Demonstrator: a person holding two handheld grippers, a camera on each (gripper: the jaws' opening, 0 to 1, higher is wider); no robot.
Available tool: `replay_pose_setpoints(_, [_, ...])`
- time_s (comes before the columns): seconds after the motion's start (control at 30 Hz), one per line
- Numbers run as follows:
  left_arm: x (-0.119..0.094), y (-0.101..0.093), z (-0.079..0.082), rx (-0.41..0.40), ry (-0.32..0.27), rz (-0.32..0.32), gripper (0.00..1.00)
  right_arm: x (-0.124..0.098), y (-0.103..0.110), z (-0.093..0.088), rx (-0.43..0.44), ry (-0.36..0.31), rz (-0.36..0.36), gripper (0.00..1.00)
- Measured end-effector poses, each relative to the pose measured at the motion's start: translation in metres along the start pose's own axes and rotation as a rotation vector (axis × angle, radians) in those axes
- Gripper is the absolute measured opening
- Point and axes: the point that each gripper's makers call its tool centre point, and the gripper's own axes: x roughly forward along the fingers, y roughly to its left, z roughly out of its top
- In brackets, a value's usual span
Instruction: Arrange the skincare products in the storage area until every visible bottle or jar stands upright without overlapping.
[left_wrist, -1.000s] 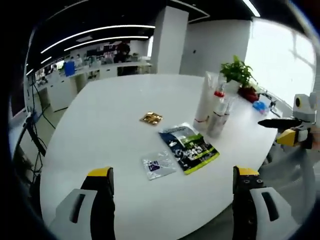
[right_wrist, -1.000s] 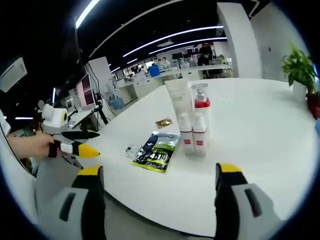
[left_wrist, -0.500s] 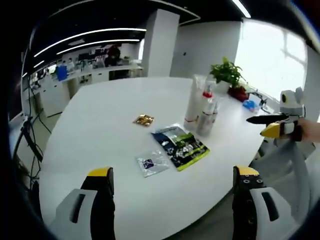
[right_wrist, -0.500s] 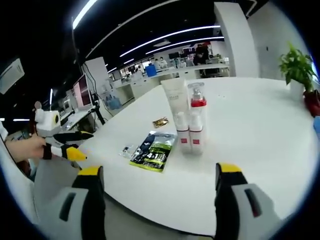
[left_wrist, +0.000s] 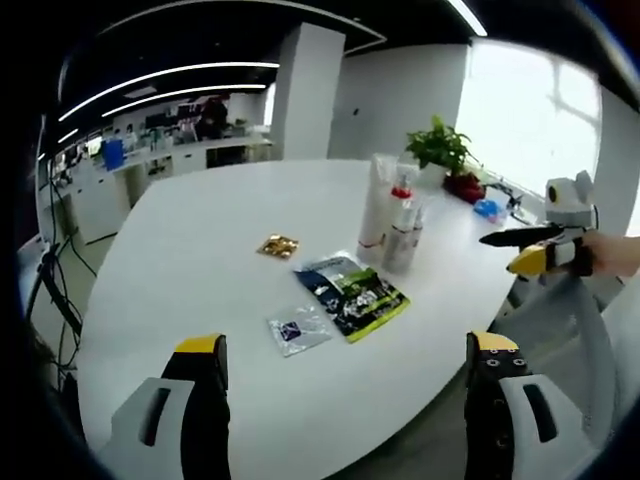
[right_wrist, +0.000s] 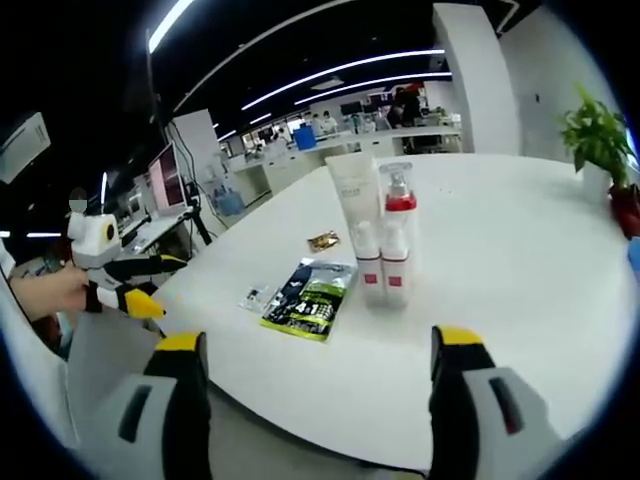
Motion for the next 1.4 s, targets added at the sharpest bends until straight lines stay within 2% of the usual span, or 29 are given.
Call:
replay_pose_setpoints(0.73, [0.006, 0.003, -0.008, 0.009, 0.056, 0.012, 0.97, 0.0, 0.0, 0.001, -0.005, -0.004, 0.004, 0.92])
replay_pose_setpoints(1.23, [0.019, 0.014, 0.003, 0.016, 0.069, 0.022, 0.97, 0.001, 0.001, 0.0, -0.003, 0.0, 0.015, 0.92])
replay_pose_setpoints(1.4, [0.026, 0.019, 0.005, 0.027, 0.09, 0.02, 0.97, 0.001, 0.002, 0.001, -0.003, 0.0, 0.018, 0.92])
